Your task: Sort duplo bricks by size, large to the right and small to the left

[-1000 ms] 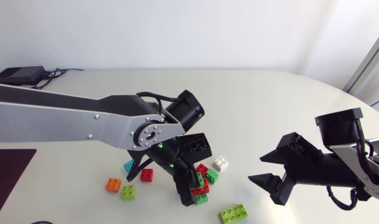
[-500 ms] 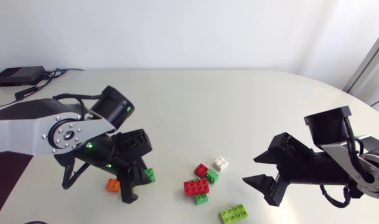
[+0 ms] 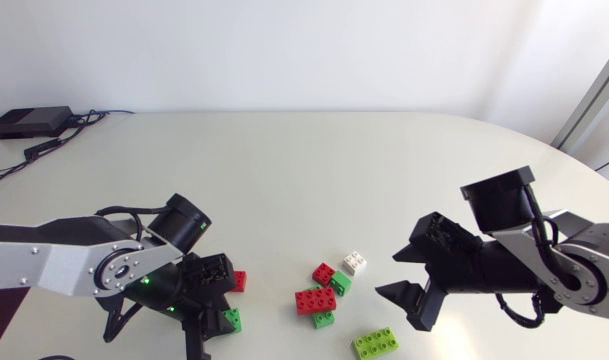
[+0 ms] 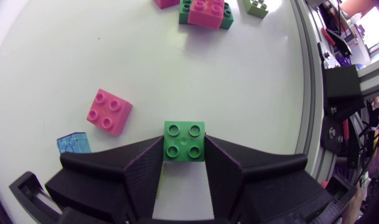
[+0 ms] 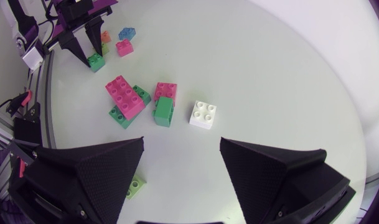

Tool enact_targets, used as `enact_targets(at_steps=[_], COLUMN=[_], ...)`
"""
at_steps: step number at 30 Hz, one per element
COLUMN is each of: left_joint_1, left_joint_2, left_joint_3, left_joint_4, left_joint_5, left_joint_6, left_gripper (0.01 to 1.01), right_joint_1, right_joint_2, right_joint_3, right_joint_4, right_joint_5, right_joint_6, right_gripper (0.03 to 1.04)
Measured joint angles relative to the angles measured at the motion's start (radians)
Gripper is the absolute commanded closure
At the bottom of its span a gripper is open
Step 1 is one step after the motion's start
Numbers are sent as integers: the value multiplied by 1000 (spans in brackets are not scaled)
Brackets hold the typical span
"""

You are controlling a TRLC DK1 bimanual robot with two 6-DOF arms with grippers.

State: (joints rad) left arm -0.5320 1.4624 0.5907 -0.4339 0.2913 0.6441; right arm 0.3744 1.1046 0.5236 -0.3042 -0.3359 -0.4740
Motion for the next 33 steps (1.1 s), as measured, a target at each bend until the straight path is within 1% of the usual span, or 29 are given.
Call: enact_targets(at_steps=[2, 7, 8, 10, 11, 12, 13, 14, 15, 16, 17, 18, 19, 25, 30, 33], left_joint_1=[14, 90, 104, 130, 138, 145, 154, 160, 169, 175, 180, 185, 189, 192, 192, 192], left_joint_2=[13, 26, 26, 26, 26, 25, 26, 26, 26, 26, 26, 26, 26, -10, -78, -110], left_joint_3=[0, 0, 0, -1, -2, -2, -2, -2, -2, -2, -5, -12, -18, -30, -30, -29], left_joint_4=[26, 47, 47, 47, 46, 48, 47, 47, 47, 46, 45, 37, 29, 1, -27, -53], left_joint_5=[12, 23, 23, 23, 23, 24, 23, 23, 20, 13, 0, -8, -11, -11, -11, -11], left_joint_6=[17, 73, 81, 101, 105, 109, 117, 122, 123, 123, 123, 123, 123, 126, 121, 114], left_gripper=[739, 739, 739, 738, 736, 728, 698, 570, 393, 249, 148, 80, 41, 41, 41, 41], right_joint_1=[21, 86, 98, 126, 143, 158, 176, 191, 207, 220, 234, 249, 261, 319, 327, 327], right_joint_2=[13, 98, 116, 158, 180, 200, 223, 242, 264, 283, 303, 324, 342, 428, 460, 472], right_joint_3=[5, 39, 50, 81, 101, 120, 141, 159, 178, 191, 207, 221, 231, 249, 259, 276], right_joint_4=[0, 32, 39, 43, 43, 43, 42, 42, 41, 41, 38, 34, 29, 7, -18, -28], right_joint_5=[0, 2, 3, 3, 3, 3, 3, 3, 3, 3, 3, 3, 2, -1, -1, -1], right_joint_6=[5, 7, 7, 7, 7, 6, 6, 4, 2, -3, -11, -20, -26, -71, -94, -100], right_gripper=[180, 166, 143, 134, 115, 108, 102, 87, 80, 80, 79, 79, 79, 80, 87, 136])
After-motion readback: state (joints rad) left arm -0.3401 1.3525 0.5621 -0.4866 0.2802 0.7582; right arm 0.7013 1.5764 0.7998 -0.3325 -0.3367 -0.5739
